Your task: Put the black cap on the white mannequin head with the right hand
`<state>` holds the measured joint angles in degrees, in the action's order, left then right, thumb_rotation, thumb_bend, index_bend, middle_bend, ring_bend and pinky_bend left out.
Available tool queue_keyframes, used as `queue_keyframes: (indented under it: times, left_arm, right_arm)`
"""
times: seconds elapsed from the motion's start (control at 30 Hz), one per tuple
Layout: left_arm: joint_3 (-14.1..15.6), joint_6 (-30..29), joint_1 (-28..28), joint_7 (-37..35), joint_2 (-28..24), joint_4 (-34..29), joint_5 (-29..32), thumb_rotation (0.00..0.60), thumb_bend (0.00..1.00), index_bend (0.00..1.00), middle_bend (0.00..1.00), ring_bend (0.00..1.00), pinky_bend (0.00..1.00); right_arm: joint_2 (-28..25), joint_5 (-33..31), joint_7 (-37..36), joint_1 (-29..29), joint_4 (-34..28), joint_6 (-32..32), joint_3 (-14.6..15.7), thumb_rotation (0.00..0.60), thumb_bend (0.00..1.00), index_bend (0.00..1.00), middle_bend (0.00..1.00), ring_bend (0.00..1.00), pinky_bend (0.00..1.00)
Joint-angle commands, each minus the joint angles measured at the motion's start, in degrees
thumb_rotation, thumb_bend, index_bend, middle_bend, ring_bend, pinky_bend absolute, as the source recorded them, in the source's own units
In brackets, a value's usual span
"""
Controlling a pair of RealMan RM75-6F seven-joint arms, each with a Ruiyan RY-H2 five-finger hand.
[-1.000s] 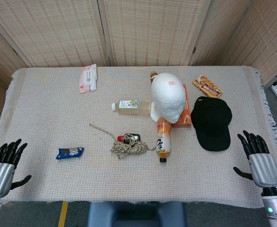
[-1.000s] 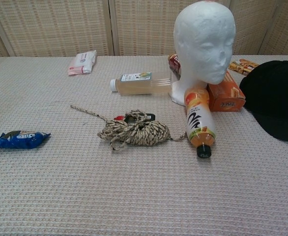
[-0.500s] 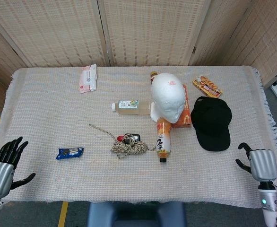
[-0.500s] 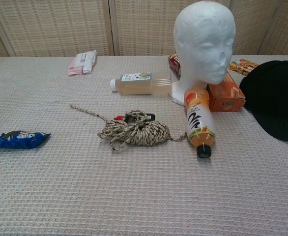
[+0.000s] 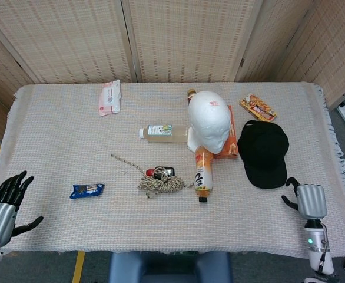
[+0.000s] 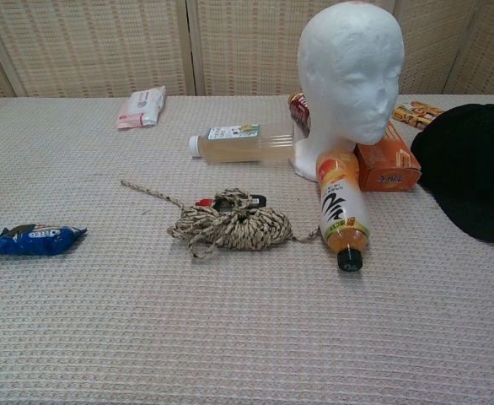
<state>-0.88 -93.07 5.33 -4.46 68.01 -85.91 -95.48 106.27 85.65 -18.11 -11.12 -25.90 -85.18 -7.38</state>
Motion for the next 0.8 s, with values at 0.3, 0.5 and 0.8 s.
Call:
queue_keyframes:
  times: [0.3, 0.5, 0.8]
  left_arm:
    - [0.1, 0.0, -0.1, -0.2, -0.4, -0.3, 0.1, 0.6, 0.09, 0.0, 0.0, 0.0, 0.13]
    - [0.3, 0.4, 0.0, 0.1, -0.5, -0.4, -0.1, 0.6, 0.09, 0.0, 0.0, 0.0, 0.13]
    - [0.1, 0.9, -0.1, 0.9, -0.8, -0.9, 0.9, 0.6, 0.09, 0.0, 0.0, 0.0, 0.13]
  right_arm:
    - [7.0, -0.2, -2.5, -2.5, 10.0, 3.6, 0.8, 0.6, 0.12, 0.5, 1.0, 1.0, 1.0]
    - [8.8, -1.0, -2.8, -3.4, 12.9, 4.8, 0.5, 0.6, 0.13, 0.48, 1.0, 1.0, 1.0]
    - [10.6, -2.3, -3.4, -4.9, 15.3, 6.5, -0.5, 0.6, 0.15, 0.47, 1.0, 1.0, 1.0]
